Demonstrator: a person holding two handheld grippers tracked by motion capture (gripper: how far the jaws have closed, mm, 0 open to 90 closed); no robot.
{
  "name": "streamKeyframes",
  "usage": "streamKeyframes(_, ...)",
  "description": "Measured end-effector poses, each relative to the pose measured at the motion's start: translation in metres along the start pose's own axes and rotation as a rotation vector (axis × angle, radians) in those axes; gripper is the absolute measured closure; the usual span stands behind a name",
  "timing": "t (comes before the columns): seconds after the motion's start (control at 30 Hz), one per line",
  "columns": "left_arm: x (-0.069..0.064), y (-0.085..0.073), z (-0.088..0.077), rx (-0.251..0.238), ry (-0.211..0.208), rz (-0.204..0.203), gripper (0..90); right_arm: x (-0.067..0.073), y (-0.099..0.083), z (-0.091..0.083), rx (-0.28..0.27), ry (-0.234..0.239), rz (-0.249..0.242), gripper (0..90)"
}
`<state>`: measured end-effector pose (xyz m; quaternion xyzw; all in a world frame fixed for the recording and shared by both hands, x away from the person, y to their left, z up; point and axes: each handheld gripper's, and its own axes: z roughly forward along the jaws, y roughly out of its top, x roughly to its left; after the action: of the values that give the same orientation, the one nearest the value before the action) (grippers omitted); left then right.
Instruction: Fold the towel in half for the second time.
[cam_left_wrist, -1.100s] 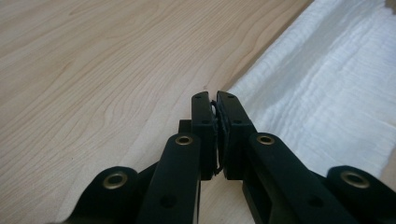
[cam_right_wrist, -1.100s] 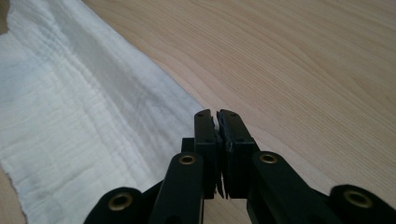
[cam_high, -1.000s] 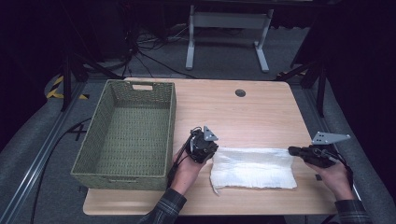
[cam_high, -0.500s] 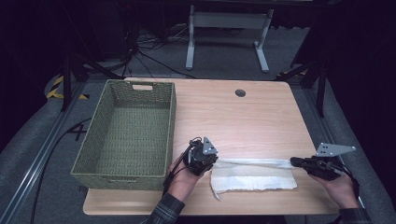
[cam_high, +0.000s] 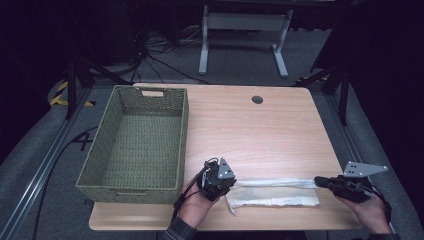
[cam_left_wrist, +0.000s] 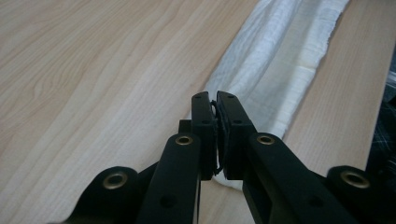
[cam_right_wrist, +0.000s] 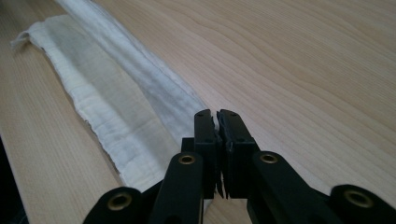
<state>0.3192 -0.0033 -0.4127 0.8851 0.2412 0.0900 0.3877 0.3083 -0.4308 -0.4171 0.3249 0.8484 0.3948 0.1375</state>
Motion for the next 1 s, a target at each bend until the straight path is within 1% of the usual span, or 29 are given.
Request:
streamKeyframes(0.07, -0.002, -0.002, 0.000, 0.012, -0.012, 0.004, 86.4, 0.003, -0.002, -0.001, 0.003, 0.007, 0.004, 86.5)
streamKeyframes(0.17, -0.005, -0.006, -0.001, 0.017, -0.018, 0.013, 86.4, 0.008, -0.006, -0.002, 0.009, 0.018, 0.001, 86.4)
streamKeyframes(0.2, -0.006, -0.007, -0.001, 0.021, -0.021, 0.004, 86.4, 0.009, -0.008, -0.002, 0.011, 0.022, 0.002, 86.4)
streamKeyframes(0.33, -0.009, -0.012, 0.001, 0.033, -0.040, -0.001, 86.2, 0.013, -0.013, -0.002, 0.022, 0.030, 0.003, 86.3)
streamKeyframes(0.37, -0.010, -0.013, 0.002, 0.043, -0.046, 0.006, 86.1, 0.014, -0.014, -0.002, 0.023, 0.035, 0.006, 86.2)
streamKeyframes(0.43, -0.013, -0.015, 0.002, 0.054, -0.058, 0.006, 85.6, 0.015, -0.017, -0.002, 0.033, 0.042, 0.011, 85.9)
streamKeyframes(0.47, -0.013, -0.015, 0.002, 0.054, -0.058, 0.006, 83.6, 0.015, -0.017, -0.002, 0.033, 0.042, 0.011, 85.9)
streamKeyframes(0.53, -0.014, -0.017, 0.002, 0.056, -0.054, 0.008, 78.4, 0.017, -0.019, -0.005, 0.027, 0.056, 0.014, 80.9)
streamKeyframes(0.57, -0.013, -0.017, -0.001, 0.046, -0.058, 0.008, 75.9, 0.017, -0.019, -0.006, 0.024, 0.056, 0.019, 78.7)
streamKeyframes(0.63, -0.012, -0.017, -0.005, 0.032, -0.060, -0.003, 73.7, 0.018, -0.019, -0.010, 0.008, 0.057, 0.022, 77.3)
streamKeyframes(0.67, -0.012, -0.017, -0.005, 0.032, -0.060, -0.003, 73.3, 0.018, -0.019, -0.010, 0.008, 0.057, 0.022, 77.3)
streamKeyframes(0.7, -0.011, -0.015, -0.008, 0.015, -0.069, -0.011, 73.3, 0.019, -0.018, -0.011, -0.001, 0.054, 0.022, 77.5)
streamKeyframes(0.73, -0.010, -0.013, -0.009, 0.006, -0.072, -0.008, 72.9, 0.019, -0.017, -0.013, -0.008, 0.049, 0.015, 78.1)
streamKeyframes(0.77, -0.010, -0.011, -0.011, -0.003, -0.075, -0.019, 72.9, 0.019, -0.016, -0.013, -0.011, 0.047, 0.016, 79.5)
streamKeyframes(0.8, -0.008, -0.008, -0.012, -0.005, -0.078, -0.015, 76.6, 0.018, -0.014, -0.013, -0.006, 0.050, 0.014, 84.4)
streamKeyframes(0.83, -0.008, -0.008, -0.012, -0.005, -0.078, -0.015, 79.3, 0.018, -0.013, -0.011, -0.004, 0.051, 0.008, 86.0)
streamKeyframes(0.87, -0.006, -0.004, -0.009, -0.002, -0.084, -0.022, 82.9, 0.017, -0.013, -0.009, 0.003, 0.053, 0.009, 87.8)
streamKeyframes(0.93, -0.004, -0.002, -0.003, 0.015, -0.093, -0.022, 87.4, 0.018, -0.012, -0.004, 0.018, 0.064, 0.006, 89.1)
streamKeyframes(0.97, -0.004, -0.002, -0.003, 0.015, -0.093, -0.022, 88.0, 0.018, -0.012, -0.002, 0.022, 0.072, 0.003, 89.3)
streamKeyframes(1.0, -0.004, -0.001, 0.002, 0.025, -0.098, -0.028, 88.0, 0.018, -0.012, -0.002, 0.022, 0.072, 0.003, 89.3)
